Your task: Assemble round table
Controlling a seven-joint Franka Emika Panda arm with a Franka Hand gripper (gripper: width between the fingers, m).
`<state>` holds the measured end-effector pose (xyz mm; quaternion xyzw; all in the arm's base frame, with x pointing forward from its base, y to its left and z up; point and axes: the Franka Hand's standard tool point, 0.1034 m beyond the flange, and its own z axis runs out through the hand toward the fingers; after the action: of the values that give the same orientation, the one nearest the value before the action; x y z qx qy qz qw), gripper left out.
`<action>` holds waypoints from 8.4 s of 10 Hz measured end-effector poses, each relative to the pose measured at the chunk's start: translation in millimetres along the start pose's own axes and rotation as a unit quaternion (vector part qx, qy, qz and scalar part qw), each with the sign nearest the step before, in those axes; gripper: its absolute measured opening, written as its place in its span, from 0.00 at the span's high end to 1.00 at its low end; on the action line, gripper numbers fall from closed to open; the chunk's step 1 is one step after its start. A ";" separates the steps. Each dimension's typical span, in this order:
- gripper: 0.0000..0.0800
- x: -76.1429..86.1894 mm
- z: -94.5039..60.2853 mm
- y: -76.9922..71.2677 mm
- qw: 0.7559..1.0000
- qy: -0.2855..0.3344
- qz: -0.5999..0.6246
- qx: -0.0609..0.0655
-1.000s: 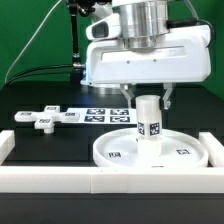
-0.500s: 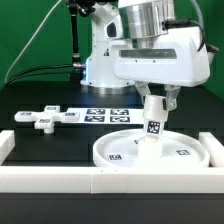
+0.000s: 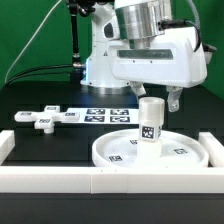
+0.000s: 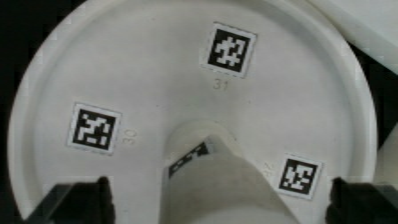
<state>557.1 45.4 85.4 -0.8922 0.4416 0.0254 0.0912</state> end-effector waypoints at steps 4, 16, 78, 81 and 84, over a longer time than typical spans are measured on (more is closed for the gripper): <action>0.19 0.1 2.7 0.9 0.986 -0.001 -0.170 -0.001; 0.19 8.2 2.1 -7.5 0.754 0.046 -0.655 -0.036; 0.21 1.5 12.6 -2.3 0.999 0.035 -0.031 -0.010; 0.19 1.7 12.5 -2.6 0.987 0.034 -0.155 -0.014; 0.19 1.8 12.6 -2.5 0.964 0.033 -0.263 -0.019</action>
Offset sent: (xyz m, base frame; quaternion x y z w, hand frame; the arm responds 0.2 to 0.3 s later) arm 0.0000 0.0000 0.0000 0.0000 0.0000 -0.1938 0.9810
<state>560.7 47.8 73.1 -0.9788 0.1936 -0.0207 0.0635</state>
